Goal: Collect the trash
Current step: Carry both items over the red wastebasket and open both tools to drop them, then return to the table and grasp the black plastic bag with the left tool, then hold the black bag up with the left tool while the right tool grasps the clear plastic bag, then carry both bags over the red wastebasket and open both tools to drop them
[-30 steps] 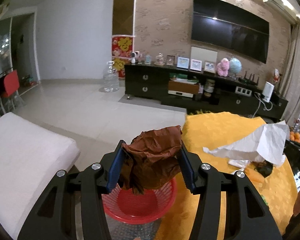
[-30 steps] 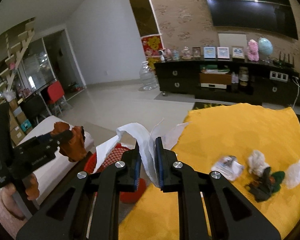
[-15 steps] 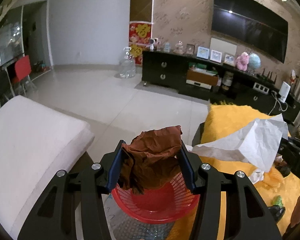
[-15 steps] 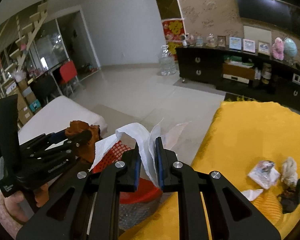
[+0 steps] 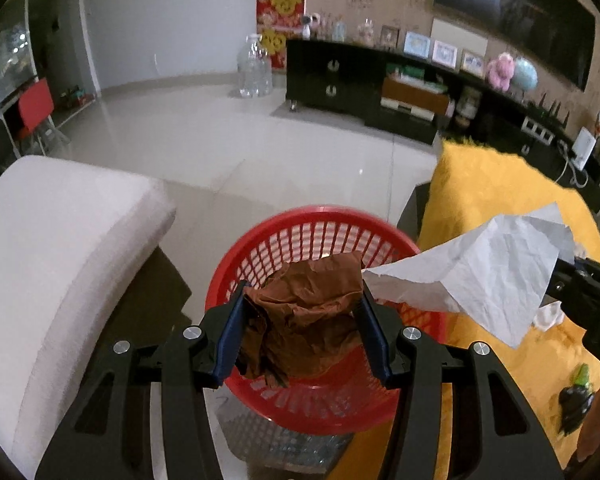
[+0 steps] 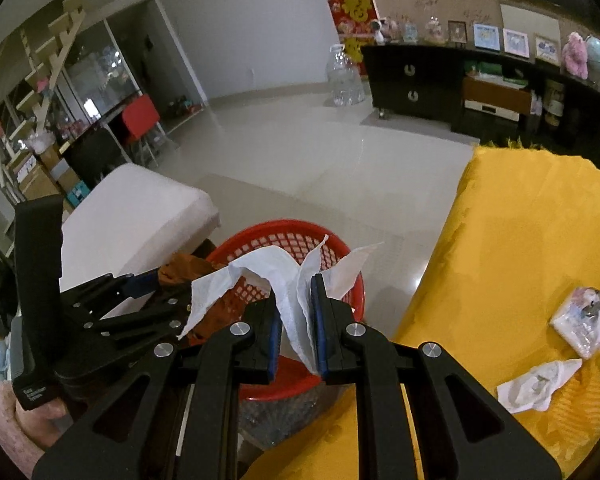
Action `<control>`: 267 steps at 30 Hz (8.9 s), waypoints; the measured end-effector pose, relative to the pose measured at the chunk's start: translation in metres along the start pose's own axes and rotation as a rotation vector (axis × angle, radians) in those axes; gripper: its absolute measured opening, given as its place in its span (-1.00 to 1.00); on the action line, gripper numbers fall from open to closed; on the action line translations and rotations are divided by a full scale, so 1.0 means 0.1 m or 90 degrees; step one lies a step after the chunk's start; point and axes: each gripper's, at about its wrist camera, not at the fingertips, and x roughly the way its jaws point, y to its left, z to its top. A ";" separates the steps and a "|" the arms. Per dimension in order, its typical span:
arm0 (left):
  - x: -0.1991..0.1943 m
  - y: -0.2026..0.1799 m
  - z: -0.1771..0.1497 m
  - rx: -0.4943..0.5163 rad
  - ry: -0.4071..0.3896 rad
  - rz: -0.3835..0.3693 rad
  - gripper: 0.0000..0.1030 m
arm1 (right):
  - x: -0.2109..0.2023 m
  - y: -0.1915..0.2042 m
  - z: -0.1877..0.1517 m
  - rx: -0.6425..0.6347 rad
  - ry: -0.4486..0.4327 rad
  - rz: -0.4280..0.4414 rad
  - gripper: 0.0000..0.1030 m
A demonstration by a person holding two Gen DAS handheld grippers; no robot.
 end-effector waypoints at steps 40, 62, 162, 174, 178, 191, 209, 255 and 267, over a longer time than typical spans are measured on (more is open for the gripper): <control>-0.45 0.00 0.12 -0.023 -0.089 -0.032 0.69 | -1.37 -0.38 -0.16 -0.033 -0.139 -0.190 0.23; -0.60 -0.86 -0.06 0.068 -0.101 -0.080 0.75 | -2.39 -1.19 -0.96 0.086 -0.232 -0.364 0.84; -0.62 -1.98 0.34 0.191 -0.166 -0.232 -0.29 | -1.59 -3.58 -1.14 0.336 -0.046 -0.480 0.83; -0.49 -1.91 0.38 0.170 -0.150 -0.209 -0.29 | -1.60 -3.65 -1.17 0.339 -0.048 -0.444 0.15; -0.51 -1.90 0.37 0.173 -0.158 -0.200 -0.29 | -1.72 -3.61 -1.15 0.354 -0.072 -0.446 0.13; -0.63 -1.71 0.43 0.148 -0.179 -0.175 -0.29 | -2.06 -2.94 -0.75 0.262 -0.164 -0.443 0.13; -0.88 -1.05 0.42 0.089 -0.198 -0.107 -0.29 | -1.79 -1.55 -0.29 0.119 -0.195 -0.297 0.13; -0.03 0.24 0.08 0.011 -0.023 -0.020 -0.28 | 0.44 0.06 -0.04 -0.046 0.008 -0.095 0.23; -0.02 0.29 0.09 0.007 -0.018 -0.036 0.33 | 0.63 0.11 -0.05 -0.043 0.025 -0.087 0.42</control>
